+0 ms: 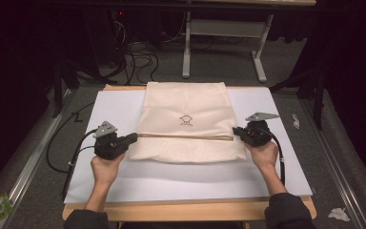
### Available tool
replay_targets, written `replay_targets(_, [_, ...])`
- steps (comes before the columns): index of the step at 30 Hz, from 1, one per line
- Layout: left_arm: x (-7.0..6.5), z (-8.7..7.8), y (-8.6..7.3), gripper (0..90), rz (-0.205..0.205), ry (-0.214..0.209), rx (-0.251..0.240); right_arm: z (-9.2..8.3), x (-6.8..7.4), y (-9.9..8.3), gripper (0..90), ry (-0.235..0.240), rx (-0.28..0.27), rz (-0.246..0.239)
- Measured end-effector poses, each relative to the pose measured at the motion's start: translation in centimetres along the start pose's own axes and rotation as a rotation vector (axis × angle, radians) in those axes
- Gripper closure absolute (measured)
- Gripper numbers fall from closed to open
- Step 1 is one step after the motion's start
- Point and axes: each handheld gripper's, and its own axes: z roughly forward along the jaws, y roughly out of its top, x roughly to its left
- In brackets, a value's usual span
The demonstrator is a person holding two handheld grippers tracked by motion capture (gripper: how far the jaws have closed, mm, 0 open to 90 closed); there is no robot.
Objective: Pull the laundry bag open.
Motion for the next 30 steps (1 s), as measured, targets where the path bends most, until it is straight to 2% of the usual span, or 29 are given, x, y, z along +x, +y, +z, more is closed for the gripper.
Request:
replay_targets(9, [0.25,-0.15,-0.09,87.5,-0.004,0.0,0.0,-0.04,-0.17,-0.05,88.9,-0.002,-0.003,0.012])
replay_targets(14, [0.25,-0.26,-0.14,87.5,0.0,0.008,-0.001,-0.04,-0.12,-0.13,88.9,-0.007,-0.003,-0.003])
replay_targets(17, [0.53,-0.4,-0.26,87.5,-0.011,0.008,-0.004,-0.11,-0.37,-0.25,88.9,-0.015,-0.003,0.007])
replay_targets(25, [0.54,-0.54,-0.29,87.6,0.004,0.022,-0.004,0.02,-0.42,-0.27,88.9,-0.014,0.004,0.006])
replay_targets(30, [0.54,-0.5,-0.3,87.6,0.01,0.028,0.013,-0.08,-0.47,-0.28,88.9,-0.014,0.007,0.004])
